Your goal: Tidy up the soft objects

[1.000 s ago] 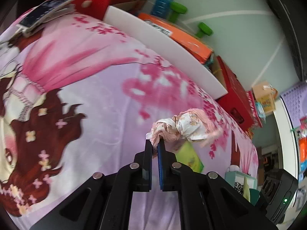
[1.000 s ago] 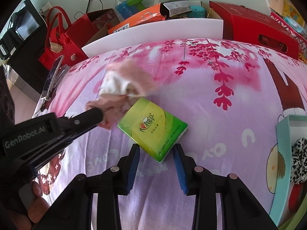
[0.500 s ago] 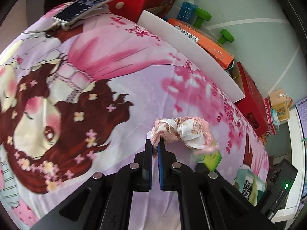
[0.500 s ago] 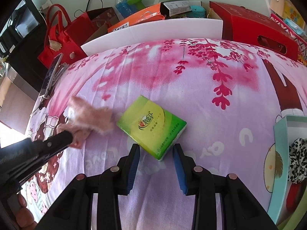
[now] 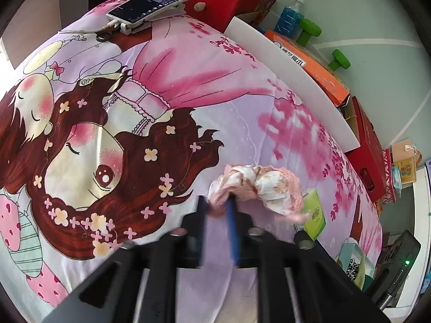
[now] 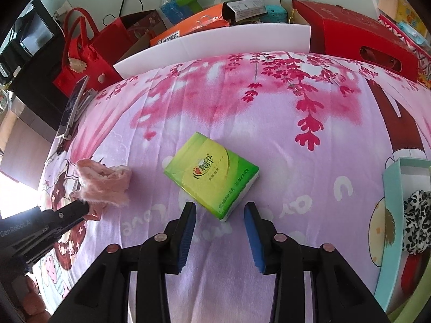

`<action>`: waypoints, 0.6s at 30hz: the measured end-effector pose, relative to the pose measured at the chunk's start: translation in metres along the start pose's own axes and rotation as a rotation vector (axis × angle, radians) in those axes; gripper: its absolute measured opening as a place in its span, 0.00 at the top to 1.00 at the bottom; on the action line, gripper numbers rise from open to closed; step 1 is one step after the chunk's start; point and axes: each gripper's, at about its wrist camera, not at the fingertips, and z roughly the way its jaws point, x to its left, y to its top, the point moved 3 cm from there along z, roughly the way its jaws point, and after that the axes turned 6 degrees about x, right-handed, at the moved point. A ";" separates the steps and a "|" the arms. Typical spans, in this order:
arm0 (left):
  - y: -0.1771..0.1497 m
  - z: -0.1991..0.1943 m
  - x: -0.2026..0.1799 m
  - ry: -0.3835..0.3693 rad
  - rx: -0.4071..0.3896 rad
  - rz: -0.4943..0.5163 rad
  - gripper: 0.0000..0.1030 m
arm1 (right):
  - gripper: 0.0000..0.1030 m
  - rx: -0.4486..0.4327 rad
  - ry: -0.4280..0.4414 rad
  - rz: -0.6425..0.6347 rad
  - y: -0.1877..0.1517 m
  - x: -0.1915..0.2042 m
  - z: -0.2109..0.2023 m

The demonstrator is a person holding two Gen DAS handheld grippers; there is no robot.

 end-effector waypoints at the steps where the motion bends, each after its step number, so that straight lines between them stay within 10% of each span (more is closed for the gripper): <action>1: 0.000 -0.002 0.000 0.001 -0.003 -0.004 0.58 | 0.45 0.004 -0.002 0.001 0.000 0.000 -0.001; 18: 0.006 -0.012 -0.017 -0.026 -0.030 0.016 0.26 | 0.08 -0.076 -0.004 0.050 0.022 -0.008 -0.024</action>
